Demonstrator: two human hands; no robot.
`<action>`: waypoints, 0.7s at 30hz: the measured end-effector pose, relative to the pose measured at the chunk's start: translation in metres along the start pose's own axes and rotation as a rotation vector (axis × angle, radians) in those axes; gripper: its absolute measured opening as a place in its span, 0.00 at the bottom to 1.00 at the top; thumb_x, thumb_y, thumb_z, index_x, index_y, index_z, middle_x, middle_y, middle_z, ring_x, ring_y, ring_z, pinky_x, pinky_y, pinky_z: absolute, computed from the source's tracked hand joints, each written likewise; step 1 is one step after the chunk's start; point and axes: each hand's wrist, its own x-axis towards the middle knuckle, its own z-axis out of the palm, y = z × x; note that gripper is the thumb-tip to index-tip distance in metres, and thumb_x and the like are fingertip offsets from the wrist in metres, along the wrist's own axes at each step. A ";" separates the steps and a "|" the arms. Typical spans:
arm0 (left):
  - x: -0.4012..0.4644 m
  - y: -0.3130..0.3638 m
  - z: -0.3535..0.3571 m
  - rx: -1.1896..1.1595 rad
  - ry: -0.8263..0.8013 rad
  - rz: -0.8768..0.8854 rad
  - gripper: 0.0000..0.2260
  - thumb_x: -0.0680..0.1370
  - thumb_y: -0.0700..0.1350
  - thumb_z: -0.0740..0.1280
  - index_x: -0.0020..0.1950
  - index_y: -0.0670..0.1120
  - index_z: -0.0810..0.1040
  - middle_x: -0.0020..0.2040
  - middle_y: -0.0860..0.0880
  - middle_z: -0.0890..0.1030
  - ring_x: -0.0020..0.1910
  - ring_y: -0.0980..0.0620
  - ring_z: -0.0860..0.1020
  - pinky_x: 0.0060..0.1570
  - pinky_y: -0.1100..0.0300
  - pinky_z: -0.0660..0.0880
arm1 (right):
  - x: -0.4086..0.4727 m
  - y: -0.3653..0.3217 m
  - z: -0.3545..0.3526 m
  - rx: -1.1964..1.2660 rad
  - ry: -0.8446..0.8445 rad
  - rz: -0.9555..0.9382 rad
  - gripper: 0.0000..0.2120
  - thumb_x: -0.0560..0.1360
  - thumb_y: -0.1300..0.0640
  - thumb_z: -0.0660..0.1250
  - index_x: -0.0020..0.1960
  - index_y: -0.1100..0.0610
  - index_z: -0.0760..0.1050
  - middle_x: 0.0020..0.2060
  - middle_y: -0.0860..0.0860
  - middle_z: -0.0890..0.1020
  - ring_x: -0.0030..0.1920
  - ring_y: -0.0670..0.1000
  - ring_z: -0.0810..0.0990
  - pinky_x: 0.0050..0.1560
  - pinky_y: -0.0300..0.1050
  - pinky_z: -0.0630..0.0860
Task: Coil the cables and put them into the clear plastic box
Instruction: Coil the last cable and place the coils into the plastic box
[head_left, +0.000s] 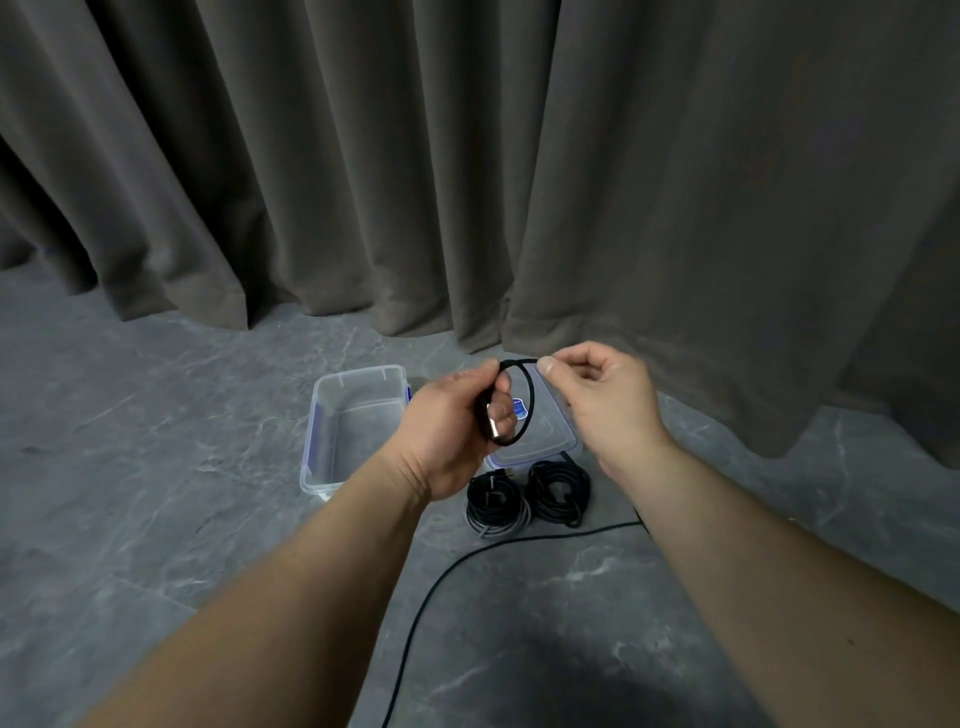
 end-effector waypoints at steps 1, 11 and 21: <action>0.000 0.000 0.003 0.012 0.012 0.012 0.15 0.83 0.46 0.55 0.38 0.44 0.69 0.24 0.51 0.67 0.24 0.54 0.66 0.31 0.62 0.63 | 0.000 0.000 0.000 0.006 0.015 -0.004 0.07 0.71 0.59 0.73 0.36 0.53 0.78 0.33 0.51 0.81 0.36 0.47 0.78 0.44 0.49 0.78; -0.008 0.014 0.010 -0.029 -0.108 0.002 0.11 0.81 0.42 0.56 0.42 0.43 0.74 0.25 0.52 0.67 0.29 0.53 0.72 0.37 0.62 0.71 | 0.001 0.010 0.001 0.007 0.105 0.050 0.09 0.72 0.56 0.72 0.34 0.55 0.78 0.29 0.52 0.79 0.31 0.48 0.74 0.40 0.49 0.75; 0.005 0.032 -0.010 -0.295 0.187 0.197 0.13 0.83 0.44 0.55 0.49 0.43 0.77 0.29 0.52 0.73 0.34 0.56 0.79 0.42 0.64 0.74 | -0.023 0.035 -0.002 -0.935 -0.638 -0.294 0.29 0.77 0.66 0.56 0.74 0.45 0.63 0.50 0.48 0.69 0.52 0.55 0.75 0.56 0.49 0.73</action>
